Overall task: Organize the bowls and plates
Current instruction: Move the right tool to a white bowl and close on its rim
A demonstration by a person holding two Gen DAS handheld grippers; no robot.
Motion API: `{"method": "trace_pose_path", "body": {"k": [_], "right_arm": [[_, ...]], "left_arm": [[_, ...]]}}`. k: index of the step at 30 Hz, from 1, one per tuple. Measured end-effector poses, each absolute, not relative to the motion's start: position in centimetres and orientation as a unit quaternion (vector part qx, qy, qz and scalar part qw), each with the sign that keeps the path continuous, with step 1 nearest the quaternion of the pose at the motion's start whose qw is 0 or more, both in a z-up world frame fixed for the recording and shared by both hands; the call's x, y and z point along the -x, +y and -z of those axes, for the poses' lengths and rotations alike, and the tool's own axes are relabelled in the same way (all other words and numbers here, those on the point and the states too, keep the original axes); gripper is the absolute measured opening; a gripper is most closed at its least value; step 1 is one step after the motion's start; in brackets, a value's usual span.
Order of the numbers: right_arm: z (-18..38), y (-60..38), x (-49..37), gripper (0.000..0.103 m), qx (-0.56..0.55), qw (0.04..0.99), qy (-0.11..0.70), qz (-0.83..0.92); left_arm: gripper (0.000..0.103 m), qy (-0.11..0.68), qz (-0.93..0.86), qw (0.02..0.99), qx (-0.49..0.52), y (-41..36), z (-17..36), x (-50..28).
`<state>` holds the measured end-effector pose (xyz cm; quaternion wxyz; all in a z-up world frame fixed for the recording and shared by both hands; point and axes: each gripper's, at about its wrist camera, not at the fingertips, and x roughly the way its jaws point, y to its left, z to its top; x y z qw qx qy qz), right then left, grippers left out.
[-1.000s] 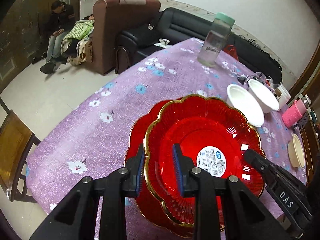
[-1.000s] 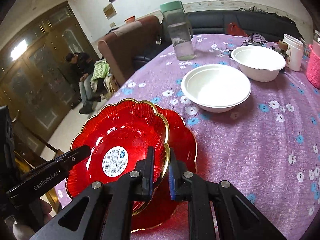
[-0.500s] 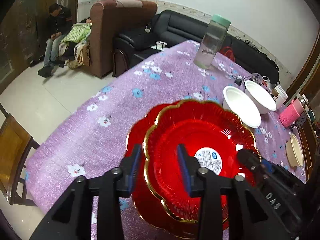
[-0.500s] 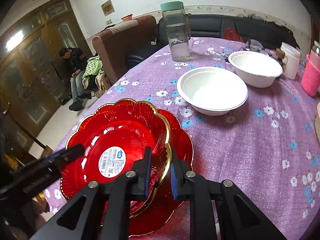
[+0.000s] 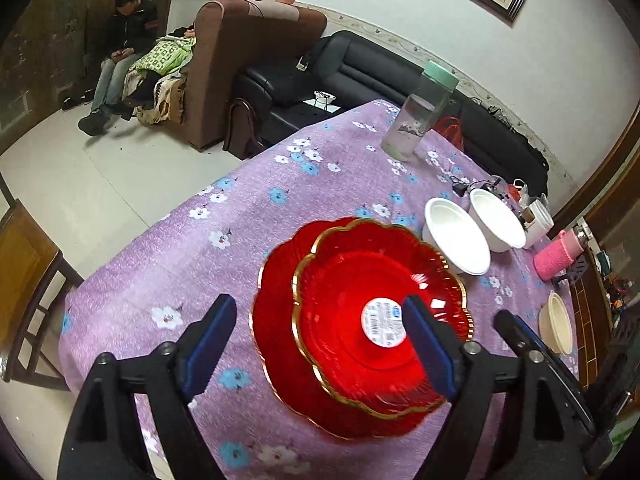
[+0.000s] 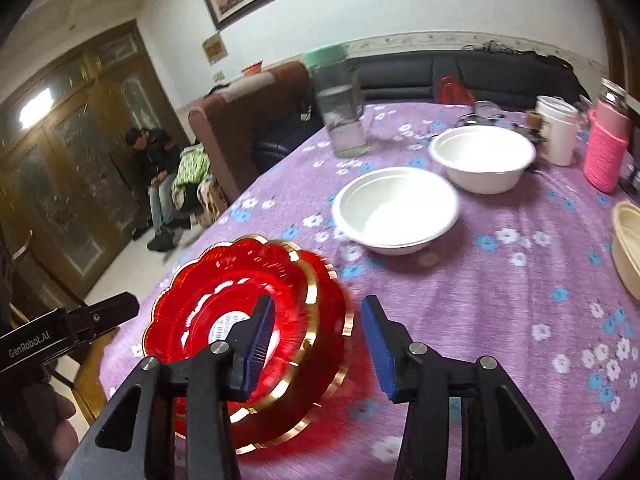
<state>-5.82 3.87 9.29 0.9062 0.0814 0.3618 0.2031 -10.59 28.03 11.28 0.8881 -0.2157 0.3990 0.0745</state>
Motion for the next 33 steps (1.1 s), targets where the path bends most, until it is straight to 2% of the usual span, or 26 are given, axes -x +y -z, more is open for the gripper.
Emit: {"method": "trace_pose_path", "body": {"k": [4,9,11,16,21,26,33], "right_arm": [[-9.5,-1.0,6.6,0.059,-0.086,0.918,0.352,-0.163],[-8.3,-7.4,7.1,0.061,-0.071,0.928,0.354,-0.097],[-7.5,-10.0,7.2,0.061,-0.069,0.929,0.356,-0.072],[-6.5,-14.7,7.1,0.061,-0.099,0.920,0.378,-0.038],[-7.9,-15.6,5.8,0.061,-0.121,0.919,0.373,-0.040],[-8.5,-12.3,2.6,0.061,-0.142,0.911,0.379,-0.081],[-6.8,-7.0,-2.4,0.061,-0.167,0.888,0.408,-0.129]], "left_arm": [[0.086,0.375,-0.033,0.900,0.219,26.6,-12.6,11.3],[0.086,0.309,0.003,0.935,0.173,23.3,-15.2,12.5],[0.087,0.305,0.010,0.941,0.146,22.0,-15.6,12.3],[0.087,0.371,0.072,0.918,0.118,19.1,-15.2,10.2],[0.087,0.391,0.067,0.911,0.111,18.0,-16.4,6.9],[0.087,0.402,0.035,0.909,0.102,17.8,-16.8,1.9],[0.087,0.472,0.023,0.871,0.137,19.0,-13.8,-5.9]]}}
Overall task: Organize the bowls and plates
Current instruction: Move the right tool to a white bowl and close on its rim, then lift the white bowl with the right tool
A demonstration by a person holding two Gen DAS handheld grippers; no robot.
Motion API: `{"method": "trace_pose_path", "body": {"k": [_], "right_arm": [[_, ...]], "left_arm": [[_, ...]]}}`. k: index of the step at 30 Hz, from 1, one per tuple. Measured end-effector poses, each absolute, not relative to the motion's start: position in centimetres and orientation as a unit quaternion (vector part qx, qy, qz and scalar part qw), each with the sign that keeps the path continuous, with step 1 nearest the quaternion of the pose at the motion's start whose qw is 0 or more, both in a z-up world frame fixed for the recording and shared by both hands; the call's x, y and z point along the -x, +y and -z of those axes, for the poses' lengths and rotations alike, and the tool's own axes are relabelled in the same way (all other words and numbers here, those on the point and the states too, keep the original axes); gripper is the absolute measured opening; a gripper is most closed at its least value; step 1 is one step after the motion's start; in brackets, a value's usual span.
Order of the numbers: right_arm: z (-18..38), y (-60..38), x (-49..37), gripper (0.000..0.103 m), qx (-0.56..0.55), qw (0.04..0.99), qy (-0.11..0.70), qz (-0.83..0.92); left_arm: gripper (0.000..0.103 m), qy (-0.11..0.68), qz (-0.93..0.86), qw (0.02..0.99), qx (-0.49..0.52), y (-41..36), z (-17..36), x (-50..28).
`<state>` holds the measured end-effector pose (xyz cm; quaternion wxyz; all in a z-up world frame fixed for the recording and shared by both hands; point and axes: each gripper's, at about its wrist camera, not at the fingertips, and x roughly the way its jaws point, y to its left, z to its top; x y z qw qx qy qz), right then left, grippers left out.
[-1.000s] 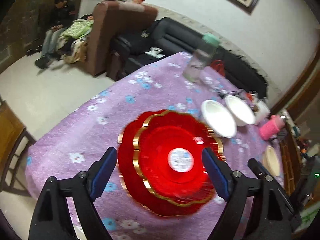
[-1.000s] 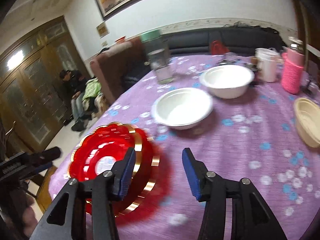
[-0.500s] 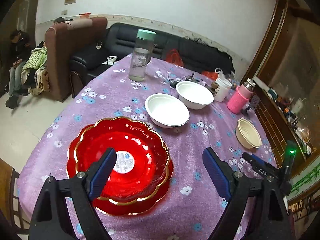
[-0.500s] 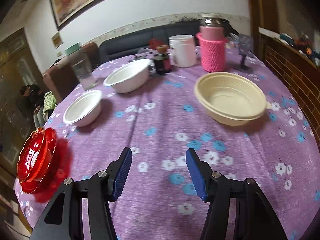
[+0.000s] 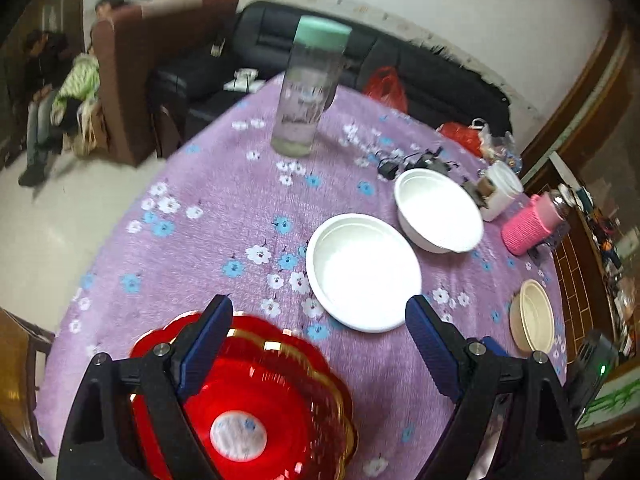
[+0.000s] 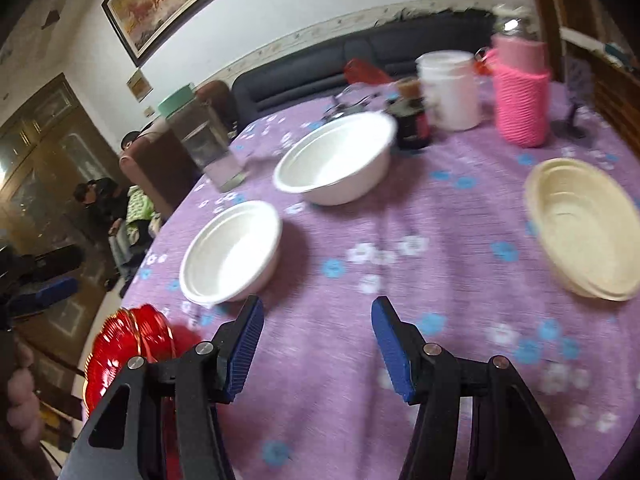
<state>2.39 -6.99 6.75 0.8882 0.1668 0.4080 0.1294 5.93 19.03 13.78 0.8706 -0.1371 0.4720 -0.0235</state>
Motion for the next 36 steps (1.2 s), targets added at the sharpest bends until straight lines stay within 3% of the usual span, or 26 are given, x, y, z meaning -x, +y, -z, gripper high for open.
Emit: {"method": "trace_pose_path", "body": {"k": [9,17,20,23,25,27,36], "right_arm": [[-4.1,-3.6,-8.9,0.061,-0.188,0.869,0.433,-0.146],[-2.6,-2.0,-11.7,0.061,-0.162,0.866,0.451,-0.146],[-2.3,-1.6,-12.2,0.055,-0.156,0.865,0.454,-0.149],[-1.9,-1.0,-12.6,0.042,-0.151,0.860,0.461,-0.155],[-1.8,-0.6,-12.8,0.027,-0.153,0.857,0.464,-0.163],[-1.9,-0.6,-12.7,0.020,-0.158,0.857,0.461,-0.167],[-4.2,-1.4,-11.1,0.020,-0.165,0.868,0.440,-0.163]], "left_arm": [[0.087,0.539,-0.009,0.835,0.113,18.1,-8.4,-15.5],[0.086,0.572,0.002,0.814,0.106,17.1,-5.2,-19.3],[0.075,0.587,0.014,0.805,0.083,16.3,-4.2,-19.8],[0.048,0.611,0.029,0.788,0.067,15.6,-3.1,-20.0],[0.031,0.619,0.042,0.781,0.064,15.2,-2.7,-20.0],[0.029,0.615,0.047,0.784,0.060,14.9,-2.9,-19.7],[0.026,0.583,0.058,0.808,0.050,14.3,-6.7,-17.5]]}}
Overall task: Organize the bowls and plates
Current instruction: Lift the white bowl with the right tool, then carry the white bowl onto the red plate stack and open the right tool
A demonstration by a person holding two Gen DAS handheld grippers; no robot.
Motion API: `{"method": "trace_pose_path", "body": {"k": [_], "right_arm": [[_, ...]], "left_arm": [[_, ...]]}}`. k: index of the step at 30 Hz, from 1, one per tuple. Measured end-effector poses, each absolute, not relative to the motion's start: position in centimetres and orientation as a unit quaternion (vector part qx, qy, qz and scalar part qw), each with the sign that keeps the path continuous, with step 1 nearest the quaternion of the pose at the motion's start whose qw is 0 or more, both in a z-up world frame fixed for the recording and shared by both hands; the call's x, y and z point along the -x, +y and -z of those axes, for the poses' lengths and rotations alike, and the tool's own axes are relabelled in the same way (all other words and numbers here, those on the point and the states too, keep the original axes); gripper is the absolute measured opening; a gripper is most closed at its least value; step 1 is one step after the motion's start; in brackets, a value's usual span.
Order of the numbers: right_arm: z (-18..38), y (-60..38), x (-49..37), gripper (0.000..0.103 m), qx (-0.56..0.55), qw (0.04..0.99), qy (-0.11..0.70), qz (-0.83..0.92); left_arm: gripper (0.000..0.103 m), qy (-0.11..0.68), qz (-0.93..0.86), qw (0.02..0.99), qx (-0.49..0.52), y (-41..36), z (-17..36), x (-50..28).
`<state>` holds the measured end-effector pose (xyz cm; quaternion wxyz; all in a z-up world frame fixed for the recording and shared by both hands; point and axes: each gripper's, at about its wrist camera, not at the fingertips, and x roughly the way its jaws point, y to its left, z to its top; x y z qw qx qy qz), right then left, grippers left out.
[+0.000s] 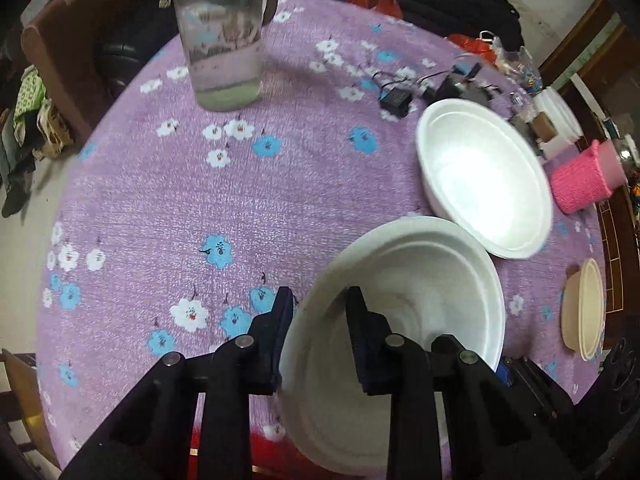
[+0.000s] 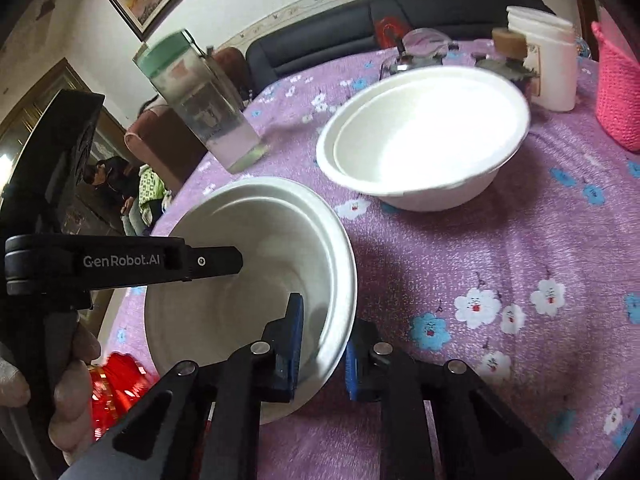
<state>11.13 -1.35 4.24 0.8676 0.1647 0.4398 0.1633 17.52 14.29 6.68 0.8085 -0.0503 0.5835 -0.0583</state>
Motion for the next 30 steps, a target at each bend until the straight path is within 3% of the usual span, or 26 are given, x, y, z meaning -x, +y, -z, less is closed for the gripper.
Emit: {"method": "trace_pose_path", "body": {"k": [15,30], "right_arm": [[-12.1,1.8,-1.9,0.020,-0.135,0.880,0.387,-0.241],[-8.2,9.9,2.6,0.020,-0.045,0.863,0.426,-0.270]], "left_arm": [[0.026,0.496,0.022,0.868,0.029,17.8,-14.8,-4.5],[0.027,0.519,-0.030,0.849,0.092,24.5,-8.8,2.1]]}}
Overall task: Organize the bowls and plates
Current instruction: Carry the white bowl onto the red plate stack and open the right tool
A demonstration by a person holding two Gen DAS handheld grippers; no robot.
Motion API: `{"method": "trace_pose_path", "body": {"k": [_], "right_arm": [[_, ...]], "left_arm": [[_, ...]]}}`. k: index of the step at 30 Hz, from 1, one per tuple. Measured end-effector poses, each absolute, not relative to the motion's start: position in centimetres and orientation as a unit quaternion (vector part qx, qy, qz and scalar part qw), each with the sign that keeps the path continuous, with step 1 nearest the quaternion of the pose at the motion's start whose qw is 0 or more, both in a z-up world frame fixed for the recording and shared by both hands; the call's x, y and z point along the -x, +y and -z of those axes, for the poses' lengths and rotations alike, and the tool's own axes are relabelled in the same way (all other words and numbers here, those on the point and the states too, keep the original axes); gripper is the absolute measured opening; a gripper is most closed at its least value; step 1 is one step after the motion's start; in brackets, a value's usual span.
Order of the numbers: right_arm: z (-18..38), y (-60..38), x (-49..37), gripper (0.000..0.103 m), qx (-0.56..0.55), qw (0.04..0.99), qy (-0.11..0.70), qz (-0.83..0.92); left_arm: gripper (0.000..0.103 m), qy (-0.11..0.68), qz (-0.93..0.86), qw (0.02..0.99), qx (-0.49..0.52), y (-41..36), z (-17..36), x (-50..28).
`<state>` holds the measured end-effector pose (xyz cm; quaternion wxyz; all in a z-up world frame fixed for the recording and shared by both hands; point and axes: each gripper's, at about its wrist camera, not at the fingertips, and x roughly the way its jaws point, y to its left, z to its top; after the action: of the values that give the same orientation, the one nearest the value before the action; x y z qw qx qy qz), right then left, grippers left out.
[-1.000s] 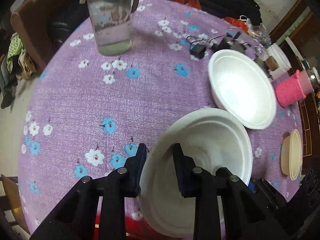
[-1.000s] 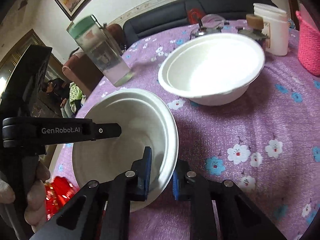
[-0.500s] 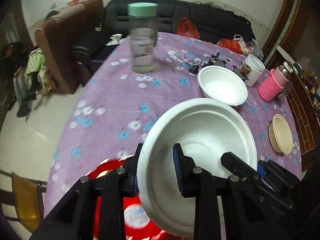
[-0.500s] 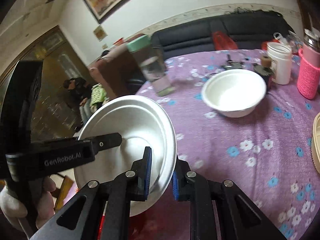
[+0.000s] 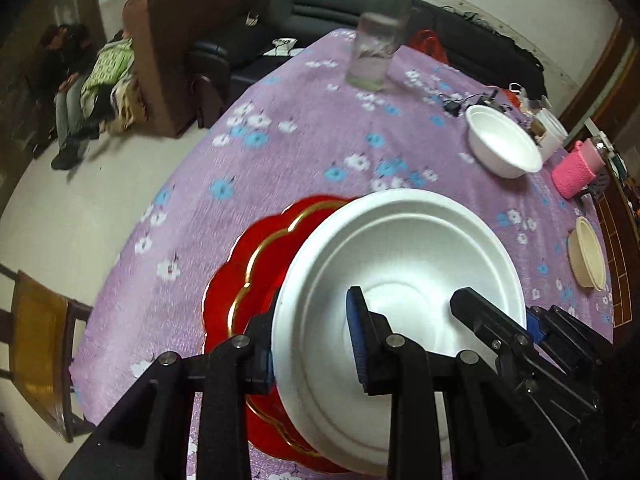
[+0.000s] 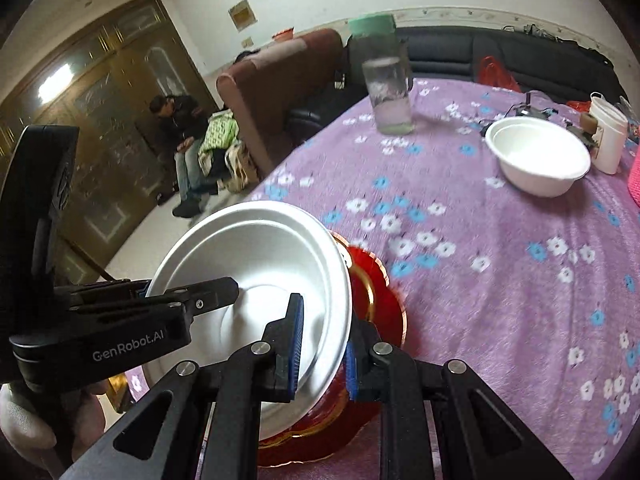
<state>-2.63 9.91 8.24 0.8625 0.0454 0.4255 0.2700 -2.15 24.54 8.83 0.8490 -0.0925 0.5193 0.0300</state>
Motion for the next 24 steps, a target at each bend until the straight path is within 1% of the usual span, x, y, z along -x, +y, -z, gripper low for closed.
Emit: {"method": "trace_pose_path", "body": {"k": [2,3,4,5,6,7,9,11,12,13,14,15,16,21,24], "right_arm": [[-7.7,10.3,2.6,0.020,-0.040,0.862,0.430,-0.267],[-7.6,10.4,2.6,0.020,-0.039,0.861,0.431,-0.266],[-7.4,10.5,2.6,0.020,-0.037,0.861,0.431,-0.267],[-7.3,10.5,2.6,0.020,-0.037,0.862,0.430,-0.267],[-7.3,10.7,2.7,0.020,-0.038,0.863,0.428,-0.268],[-7.3,10.8,2.8,0.020,-0.038,0.864,0.425,-0.266],[-7.3,11.0,2.9,0.020,-0.035,0.868,0.421,-0.260],[-7.3,11.1,2.9,0.021,-0.031,0.870,0.419,-0.257],[-7.3,11.1,2.9,0.023,-0.027,0.872,0.415,-0.256],[-7.4,11.2,3.1,0.028,-0.020,0.876,0.408,-0.255],[-7.6,11.2,3.3,0.031,-0.013,0.880,0.401,-0.255],[-7.8,11.3,3.6,0.036,-0.004,0.885,0.392,-0.253],[-8.1,11.4,4.0,0.038,0.006,0.890,0.380,-0.251],[-9.9,10.7,5.1,0.038,0.005,0.906,0.342,-0.249],[-11.0,9.4,5.7,0.039,-0.005,0.910,0.331,-0.249]], "left_arm": [[0.028,0.519,-0.034,0.849,0.093,24.7,-8.4,2.3],[0.030,0.517,-0.035,0.850,0.095,24.8,-8.3,2.3],[0.037,0.515,-0.035,0.851,0.096,24.9,-8.3,2.4],[0.040,0.513,-0.032,0.852,0.098,24.9,-8.3,2.5],[0.049,0.510,-0.027,0.854,0.101,24.9,-8.4,2.6],[0.051,0.507,-0.027,0.855,0.102,24.9,-8.4,2.6],[0.051,0.501,-0.033,0.859,0.099,24.9,-8.6,2.7],[0.057,0.500,-0.025,0.858,0.113,25.3,-8.8,2.9],[0.064,0.499,-0.020,0.858,0.121,25.5,-8.9,2.9],[0.066,0.496,-0.016,0.859,0.128,25.6,-9.1,3.0],[0.067,0.490,-0.016,0.862,0.131,25.7,-9.5,3.3],[0.067,0.484,-0.016,0.865,0.130,25.7,-9.9,3.6],[0.067,0.480,-0.015,0.868,0.130,25.7,-10.2,3.8],[0.068,0.448,-0.017,0.885,0.130,25.4,-12.7,5.5],[0.075,0.432,-0.013,0.895,0.114,24.4,-14.3,6.6]]}}
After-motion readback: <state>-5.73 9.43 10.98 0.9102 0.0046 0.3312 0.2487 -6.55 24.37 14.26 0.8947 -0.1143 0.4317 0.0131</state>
